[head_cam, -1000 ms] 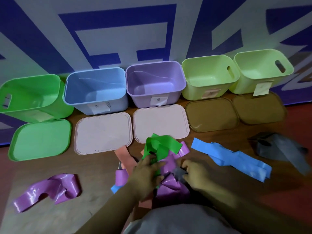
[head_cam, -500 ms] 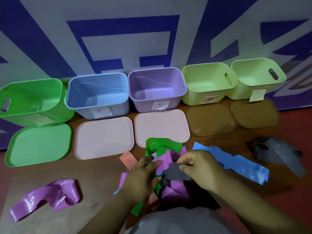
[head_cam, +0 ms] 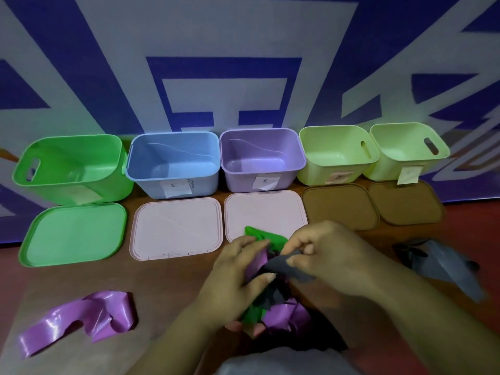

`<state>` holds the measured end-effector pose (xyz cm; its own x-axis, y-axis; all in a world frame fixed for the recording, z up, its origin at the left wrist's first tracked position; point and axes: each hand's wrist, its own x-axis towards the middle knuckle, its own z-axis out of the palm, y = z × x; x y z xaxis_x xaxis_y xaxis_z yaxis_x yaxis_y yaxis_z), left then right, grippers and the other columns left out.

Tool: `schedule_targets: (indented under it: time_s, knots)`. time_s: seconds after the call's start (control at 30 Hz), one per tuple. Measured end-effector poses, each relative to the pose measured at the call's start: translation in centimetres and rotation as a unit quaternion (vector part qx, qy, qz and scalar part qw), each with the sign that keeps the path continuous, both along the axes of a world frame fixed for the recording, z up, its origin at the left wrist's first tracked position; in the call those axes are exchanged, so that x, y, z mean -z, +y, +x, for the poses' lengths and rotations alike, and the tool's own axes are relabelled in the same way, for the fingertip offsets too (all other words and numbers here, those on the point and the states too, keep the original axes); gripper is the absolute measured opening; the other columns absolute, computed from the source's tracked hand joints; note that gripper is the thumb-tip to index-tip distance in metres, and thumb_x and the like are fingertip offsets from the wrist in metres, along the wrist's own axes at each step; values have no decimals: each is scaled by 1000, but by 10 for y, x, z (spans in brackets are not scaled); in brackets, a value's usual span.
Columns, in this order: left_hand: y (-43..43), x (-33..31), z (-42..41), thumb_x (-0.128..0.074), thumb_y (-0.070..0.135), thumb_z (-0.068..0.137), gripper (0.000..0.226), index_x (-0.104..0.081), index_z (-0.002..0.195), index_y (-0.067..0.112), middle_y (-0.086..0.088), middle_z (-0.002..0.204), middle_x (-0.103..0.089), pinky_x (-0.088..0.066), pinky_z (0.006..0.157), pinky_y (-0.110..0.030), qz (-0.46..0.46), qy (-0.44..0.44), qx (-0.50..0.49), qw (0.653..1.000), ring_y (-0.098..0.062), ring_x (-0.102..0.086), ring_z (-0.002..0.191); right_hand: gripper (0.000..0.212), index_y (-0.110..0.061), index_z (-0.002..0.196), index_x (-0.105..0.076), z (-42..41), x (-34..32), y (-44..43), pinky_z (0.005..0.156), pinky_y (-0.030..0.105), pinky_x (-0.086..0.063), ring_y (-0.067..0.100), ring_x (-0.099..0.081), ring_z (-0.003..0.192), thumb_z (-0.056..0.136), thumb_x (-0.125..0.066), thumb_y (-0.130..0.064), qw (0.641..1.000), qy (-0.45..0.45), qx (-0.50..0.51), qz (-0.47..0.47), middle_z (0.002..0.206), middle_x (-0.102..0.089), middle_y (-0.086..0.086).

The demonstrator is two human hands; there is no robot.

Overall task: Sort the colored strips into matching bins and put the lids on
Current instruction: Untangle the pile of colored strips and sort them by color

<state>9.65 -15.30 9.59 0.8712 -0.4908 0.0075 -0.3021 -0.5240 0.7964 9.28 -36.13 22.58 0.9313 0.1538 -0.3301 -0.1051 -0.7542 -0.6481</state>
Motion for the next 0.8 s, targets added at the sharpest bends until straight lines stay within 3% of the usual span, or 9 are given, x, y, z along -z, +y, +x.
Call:
schedule_targets:
  time_s: [0.13,0.3,0.4,0.47,0.63,0.8]
  knots:
    - [-14,-20,5,-65,42,88,30,-61,117,36,18,135,-48,-37,109,-28,-74,-13,22,997,-8,-43,134,17,-27,79,-74,0,-20,-6,51,7,-34,-1,-49,48,80,-76,-11,999,-29,1,33,49,-54,-27]
    - [-31,-34,7,-67,18,88,19,-61,97,33,12,96,-63,-50,88,-36,-142,89,27,985,-13,-62,95,21,-29,77,-77,-1,-24,-32,53,19,-37,3,-39,48,79,-78,-9,992,-60,76,82,47,-49,-15]
    - [-44,-36,6,-66,16,86,25,-61,106,29,-5,96,-62,-51,85,-49,-183,144,26,972,-28,-62,93,23,-26,77,-76,-3,-25,-54,46,14,-34,5,-36,45,82,-75,-4,984,-68,114,115,47,-46,-10]
    - [-55,-39,6,-65,13,86,32,-58,113,28,-10,98,-61,-51,83,-49,-186,160,34,969,-33,-61,94,22,-25,79,-76,-6,-23,-72,44,11,-34,4,-38,42,82,-75,-4,981,-79,133,119,47,-49,-8]
    - [-88,-37,8,-64,8,89,39,-53,114,36,-7,91,-59,-50,80,-46,-122,170,79,975,-32,-58,88,22,-29,78,-76,-17,-5,-133,53,19,-45,12,-57,57,82,-77,-8,969,-115,188,112,61,-68,6]
    - [-136,-24,10,-57,0,91,38,-51,112,31,-7,89,-53,-45,70,-35,-74,184,101,975,-21,-51,73,15,-28,86,-75,-35,11,-210,54,10,-45,-1,-62,59,85,-73,-13,957,-123,246,95,63,-69,-12]
